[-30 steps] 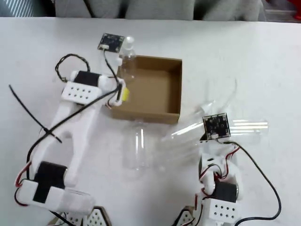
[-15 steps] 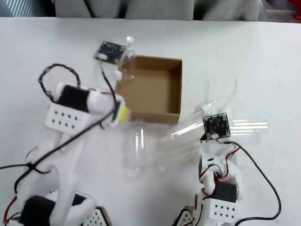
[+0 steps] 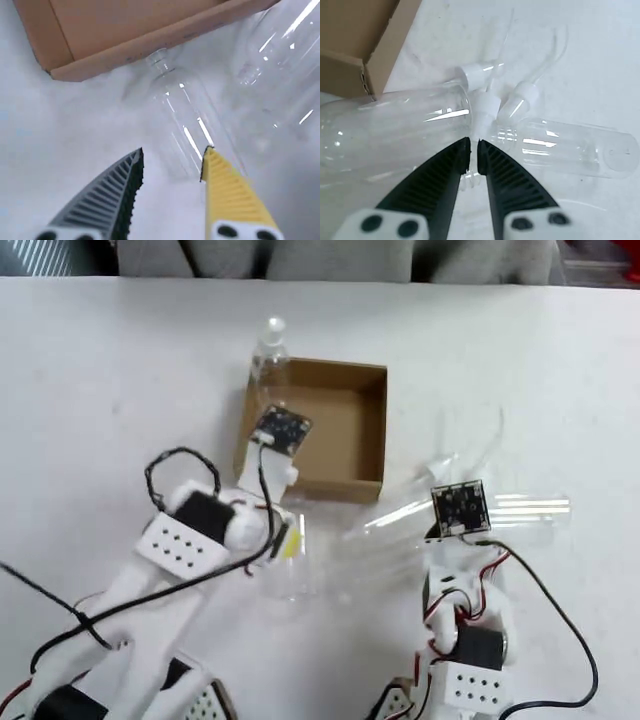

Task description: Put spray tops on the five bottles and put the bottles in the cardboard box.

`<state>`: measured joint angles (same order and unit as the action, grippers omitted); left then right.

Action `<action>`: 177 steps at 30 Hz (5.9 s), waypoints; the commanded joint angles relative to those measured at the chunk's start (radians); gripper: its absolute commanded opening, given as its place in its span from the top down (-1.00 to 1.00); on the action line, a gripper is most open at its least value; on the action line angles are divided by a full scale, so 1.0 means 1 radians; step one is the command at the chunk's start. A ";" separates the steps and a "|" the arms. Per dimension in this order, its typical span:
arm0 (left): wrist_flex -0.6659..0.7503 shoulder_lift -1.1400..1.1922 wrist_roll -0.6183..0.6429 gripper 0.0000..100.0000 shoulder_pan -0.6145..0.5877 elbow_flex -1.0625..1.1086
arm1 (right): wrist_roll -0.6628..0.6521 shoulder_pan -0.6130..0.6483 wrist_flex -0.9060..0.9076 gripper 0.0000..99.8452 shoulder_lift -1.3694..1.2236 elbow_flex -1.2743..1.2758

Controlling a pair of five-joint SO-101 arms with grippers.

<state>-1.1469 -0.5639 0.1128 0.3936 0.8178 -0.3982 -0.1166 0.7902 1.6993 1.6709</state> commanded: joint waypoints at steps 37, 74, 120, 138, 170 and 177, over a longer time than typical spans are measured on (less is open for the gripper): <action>0.227 0.259 0.370 0.42 -0.004 -0.066 | -0.011 0.002 0.005 0.96 0.008 0.025; 0.219 0.268 0.422 0.42 -0.007 -0.110 | -0.011 0.004 0.005 0.96 0.008 0.025; 0.153 0.630 0.390 0.43 -0.025 -0.310 | -0.009 0.004 0.005 0.96 0.008 0.025; 0.149 0.628 0.275 0.93 -0.133 -0.219 | -0.009 0.004 0.005 0.96 0.008 0.025; 0.153 0.380 0.120 0.26 -0.338 0.017 | -0.006 0.002 0.005 0.96 0.008 0.025; 0.124 0.381 0.120 0.27 -0.340 -0.029 | -0.006 0.002 0.005 0.96 0.008 0.025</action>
<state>-0.9920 -0.1588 0.2386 0.0652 0.8378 -0.3982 -0.1151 0.7902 1.6993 1.6863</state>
